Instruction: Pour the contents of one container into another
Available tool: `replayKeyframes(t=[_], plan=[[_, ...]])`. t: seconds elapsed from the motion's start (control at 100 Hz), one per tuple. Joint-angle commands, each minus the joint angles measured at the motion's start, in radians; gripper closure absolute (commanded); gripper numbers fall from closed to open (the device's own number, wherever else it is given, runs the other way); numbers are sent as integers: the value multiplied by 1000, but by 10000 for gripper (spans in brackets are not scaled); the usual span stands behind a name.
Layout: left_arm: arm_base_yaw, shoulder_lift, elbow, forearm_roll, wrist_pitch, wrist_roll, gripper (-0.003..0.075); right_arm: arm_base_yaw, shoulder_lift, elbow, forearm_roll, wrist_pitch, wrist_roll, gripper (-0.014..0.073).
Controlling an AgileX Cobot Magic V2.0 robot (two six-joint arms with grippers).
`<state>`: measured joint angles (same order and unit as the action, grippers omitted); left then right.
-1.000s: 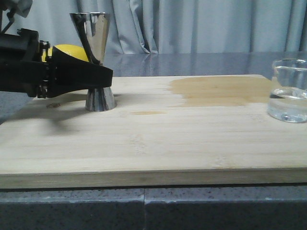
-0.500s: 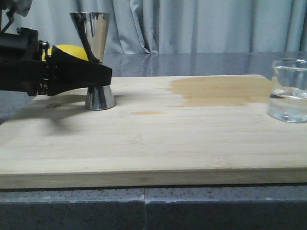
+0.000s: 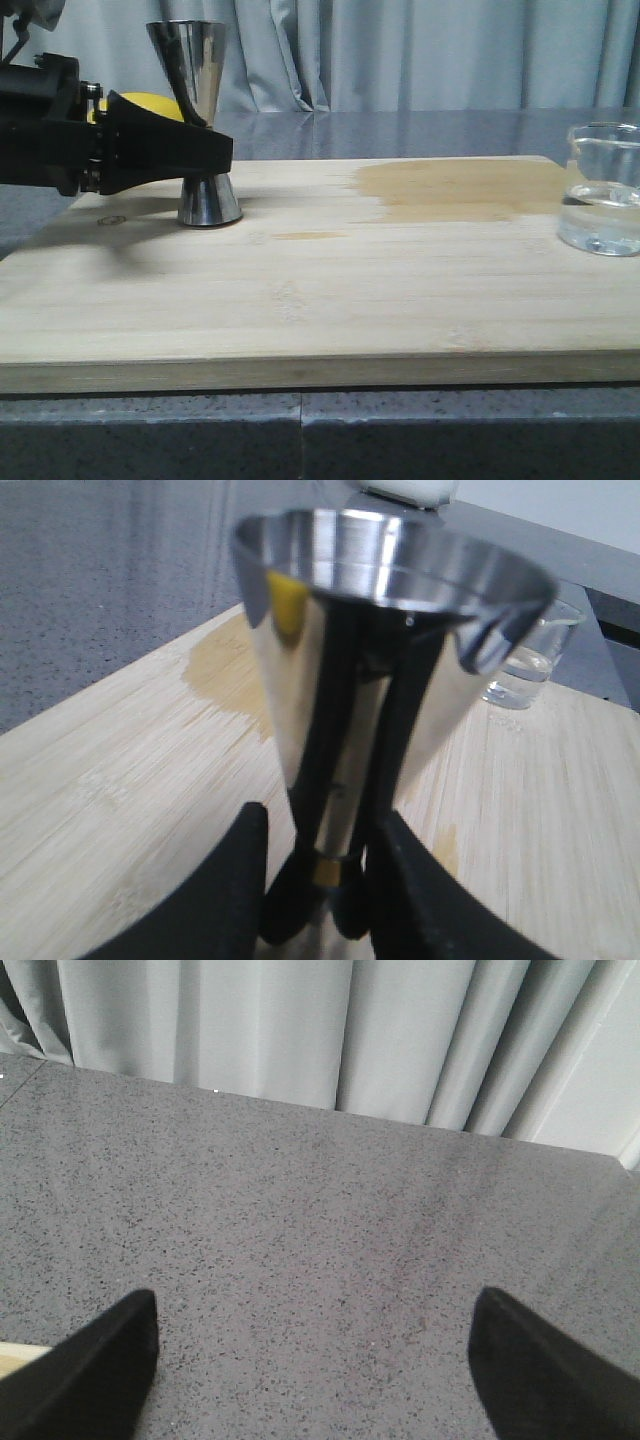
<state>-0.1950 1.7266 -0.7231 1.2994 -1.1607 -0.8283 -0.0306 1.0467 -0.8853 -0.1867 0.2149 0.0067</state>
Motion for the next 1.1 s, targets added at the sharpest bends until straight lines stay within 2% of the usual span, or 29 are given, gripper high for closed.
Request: replayKeyframes(t=[0.0, 0.27, 0.7, 1.09], plan=[[-7, -49, -26, -64, -202, -10, 617, -6, -11, -35, -12, -81, 2, 19], [-7, -53, -45, -6, -202, -64, 618, -6, -11, -35, -12, -83, 2, 19], [-84, -59, -114, 61, -202, -112, 618, -6, -11, -35, -12, -83, 2, 19], [-106, -103, -114, 103, -202, -158, 618, 23, -11, -35, -2, -73, 2, 19]])
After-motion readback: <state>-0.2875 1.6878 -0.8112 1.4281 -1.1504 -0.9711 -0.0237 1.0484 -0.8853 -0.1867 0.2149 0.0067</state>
